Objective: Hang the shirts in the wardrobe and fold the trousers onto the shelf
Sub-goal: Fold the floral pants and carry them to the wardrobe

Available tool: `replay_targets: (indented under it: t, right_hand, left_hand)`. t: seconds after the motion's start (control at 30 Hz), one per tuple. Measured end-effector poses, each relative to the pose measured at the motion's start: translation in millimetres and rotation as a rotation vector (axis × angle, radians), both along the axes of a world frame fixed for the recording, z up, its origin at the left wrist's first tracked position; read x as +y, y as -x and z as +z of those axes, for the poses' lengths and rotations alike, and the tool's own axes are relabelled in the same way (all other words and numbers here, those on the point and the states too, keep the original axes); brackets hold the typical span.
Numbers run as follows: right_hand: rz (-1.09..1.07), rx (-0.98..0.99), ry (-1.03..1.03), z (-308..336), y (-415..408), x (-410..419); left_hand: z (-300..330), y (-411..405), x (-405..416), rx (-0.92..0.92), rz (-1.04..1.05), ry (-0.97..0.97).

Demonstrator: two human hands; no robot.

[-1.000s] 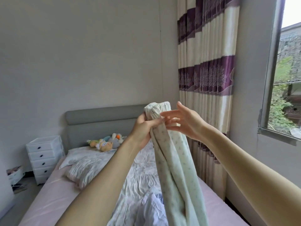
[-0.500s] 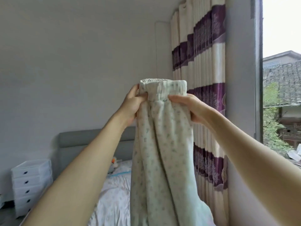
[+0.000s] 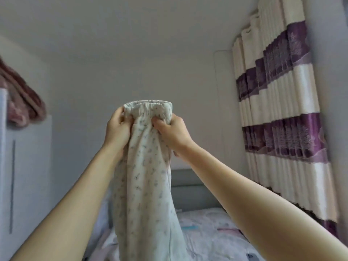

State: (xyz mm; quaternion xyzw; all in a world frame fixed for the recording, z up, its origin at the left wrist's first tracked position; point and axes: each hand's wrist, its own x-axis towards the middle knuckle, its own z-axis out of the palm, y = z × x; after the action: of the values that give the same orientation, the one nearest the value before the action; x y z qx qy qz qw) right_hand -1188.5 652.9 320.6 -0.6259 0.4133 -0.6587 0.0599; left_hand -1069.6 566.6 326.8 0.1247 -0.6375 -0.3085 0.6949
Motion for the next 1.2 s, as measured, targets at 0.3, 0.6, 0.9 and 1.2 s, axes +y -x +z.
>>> replay_targets:
  t: [0.3, 0.6, 0.9, 1.2]
  right_hand:
    - [-0.071, -0.309, -0.078, -50.4, 36.9, -25.7]
    - [-0.463, -0.244, -0.358, -211.8, 182.0, 3.5]
    - [-0.701, -0.292, -0.705, -426.6, 356.4, 93.6]
    - [-0.698, -0.033, -0.927, -604.0, 405.1, 164.3]
  left_hand:
    - [-44.2, 27.3, -32.0, -0.577, -0.046, -0.275]
    - [-200.8, 189.4, -38.1, -0.805, -0.158, -0.347]
    - [-422.1, 401.7, 11.7, -1.294, -0.149, -0.325]
    - [-571.9, 467.7, 55.9, -0.863, -0.906, -1.47]
